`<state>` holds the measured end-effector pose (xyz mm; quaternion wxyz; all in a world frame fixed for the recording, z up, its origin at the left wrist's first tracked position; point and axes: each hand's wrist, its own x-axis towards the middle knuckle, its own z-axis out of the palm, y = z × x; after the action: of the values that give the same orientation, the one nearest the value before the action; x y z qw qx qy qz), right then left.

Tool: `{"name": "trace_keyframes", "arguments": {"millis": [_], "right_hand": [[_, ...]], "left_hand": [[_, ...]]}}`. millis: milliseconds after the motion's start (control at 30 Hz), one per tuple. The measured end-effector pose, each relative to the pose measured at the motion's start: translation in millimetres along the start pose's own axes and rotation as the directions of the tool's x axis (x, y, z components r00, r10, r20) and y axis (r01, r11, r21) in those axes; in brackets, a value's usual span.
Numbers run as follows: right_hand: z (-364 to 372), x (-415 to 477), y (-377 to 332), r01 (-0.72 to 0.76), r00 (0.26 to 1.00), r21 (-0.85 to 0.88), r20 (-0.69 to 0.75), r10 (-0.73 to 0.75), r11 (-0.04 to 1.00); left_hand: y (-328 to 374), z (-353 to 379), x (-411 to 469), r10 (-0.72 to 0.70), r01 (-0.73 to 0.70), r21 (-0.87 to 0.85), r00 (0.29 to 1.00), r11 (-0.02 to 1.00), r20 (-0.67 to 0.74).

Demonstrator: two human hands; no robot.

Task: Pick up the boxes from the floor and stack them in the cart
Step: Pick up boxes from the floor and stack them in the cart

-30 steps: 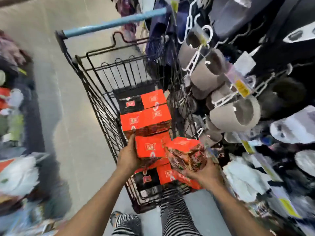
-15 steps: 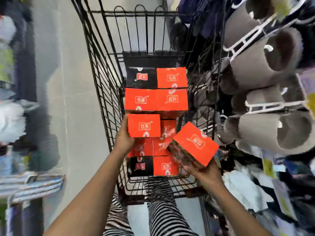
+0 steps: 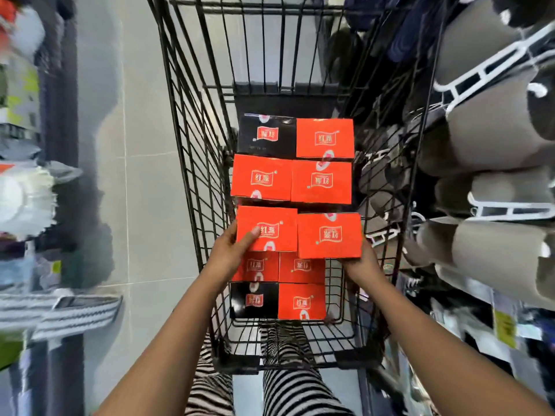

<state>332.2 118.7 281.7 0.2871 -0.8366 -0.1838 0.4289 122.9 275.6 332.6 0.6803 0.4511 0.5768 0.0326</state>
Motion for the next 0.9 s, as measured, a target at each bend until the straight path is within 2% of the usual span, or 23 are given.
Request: {"name": "trace_keyframes", "arguments": {"millis": [167,267,367,433,600,700,833,900], "right_hand": [[13,4,2,0.007,0.999,0.092,0.046,-0.012,0.996],[23,-1,8,0.006,1.0,0.144,-0.002,-0.006,0.99],[35,-4,9,0.002,0.996,0.229,-0.089,0.019,0.973],[40,-3,9,-0.034,0.994,0.227,-0.09,0.056,0.973],[32,0,8,-0.165,0.986,0.096,0.02,0.164,0.982],[28,0,6,-0.195,0.98,0.072,0.058,0.191,0.978],[27,-25,-7,-0.201,0.969,0.231,-0.093,0.228,0.952],[28,-52,-10,-0.232,0.945,0.253,-0.173,0.279,0.939]], "left_hand": [[-4,-11,6,0.032,-0.032,0.01,0.999,0.999,-0.034],[-4,-14,6,0.032,-0.032,0.043,0.999,0.999,-0.006],[0,-7,2,0.025,-0.025,-0.005,0.999,1.0,-0.023],[0,-1,0,0.017,-0.02,-0.041,0.998,0.999,-0.065],[2,7,2,0.01,-0.023,-0.094,0.99,0.995,-0.14],[-3,8,4,-0.009,-0.005,-0.096,0.99,0.995,-0.143],[-6,5,2,0.005,-0.004,0.016,0.996,1.0,-0.091],[-3,1,1,0.024,-0.02,0.058,0.997,0.998,-0.074]]}}
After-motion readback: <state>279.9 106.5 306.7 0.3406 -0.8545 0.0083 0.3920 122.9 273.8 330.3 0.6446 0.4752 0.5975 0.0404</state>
